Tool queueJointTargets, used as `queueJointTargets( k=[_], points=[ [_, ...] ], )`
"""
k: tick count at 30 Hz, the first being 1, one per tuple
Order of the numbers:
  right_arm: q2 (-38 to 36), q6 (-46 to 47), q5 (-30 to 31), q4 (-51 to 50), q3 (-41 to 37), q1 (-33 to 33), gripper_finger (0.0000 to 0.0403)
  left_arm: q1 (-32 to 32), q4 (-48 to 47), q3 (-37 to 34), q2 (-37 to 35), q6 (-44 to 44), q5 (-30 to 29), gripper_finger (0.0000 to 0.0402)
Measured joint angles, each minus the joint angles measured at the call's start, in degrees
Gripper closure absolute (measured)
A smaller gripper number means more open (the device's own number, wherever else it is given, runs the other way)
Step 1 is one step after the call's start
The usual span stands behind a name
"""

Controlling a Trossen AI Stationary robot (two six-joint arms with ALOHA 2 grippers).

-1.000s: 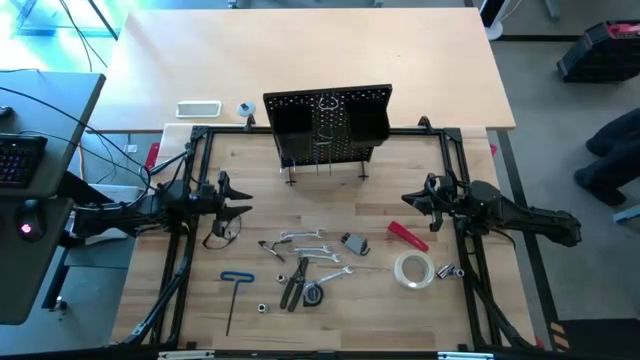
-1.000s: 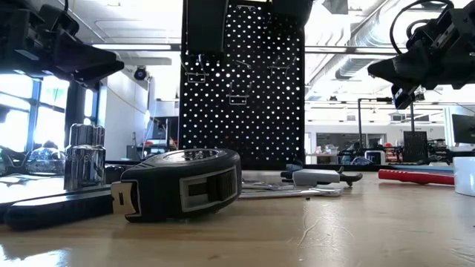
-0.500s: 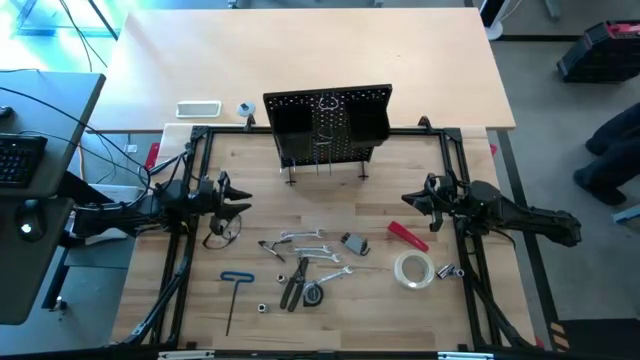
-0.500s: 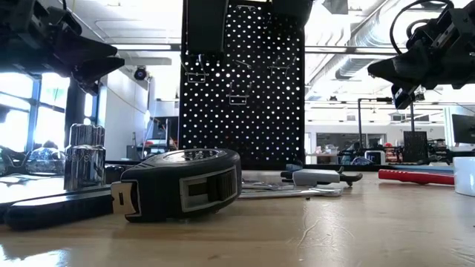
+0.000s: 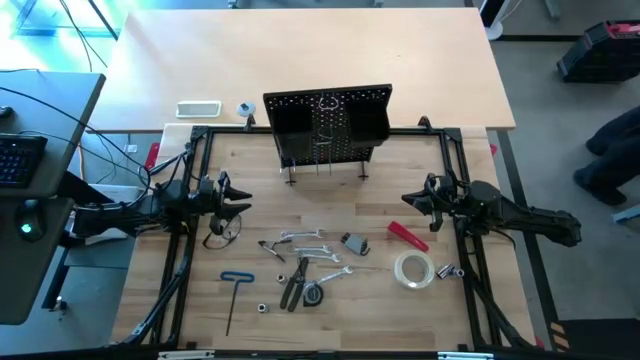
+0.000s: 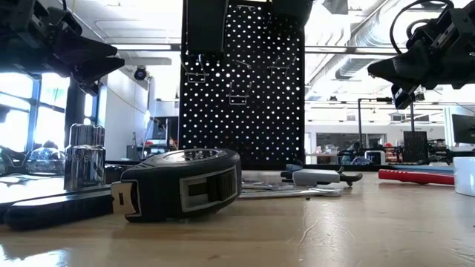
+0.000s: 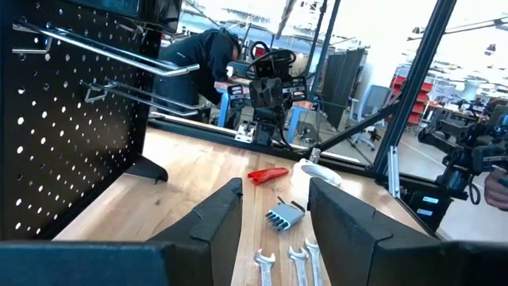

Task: Hang tools onto peg board
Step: Put the top left silver socket into the black bin on the pegboard

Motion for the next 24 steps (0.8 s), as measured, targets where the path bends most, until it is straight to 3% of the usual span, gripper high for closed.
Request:
queueJointTargets(
  k=[24],
  points=[
    [0.0, 0.0, 0.0, 0.0, 0.0, 0.0, 0.0402, 0.0, -2.5, 0.0, 0.2, 0.0, 0.0, 0.0264]
  ],
)
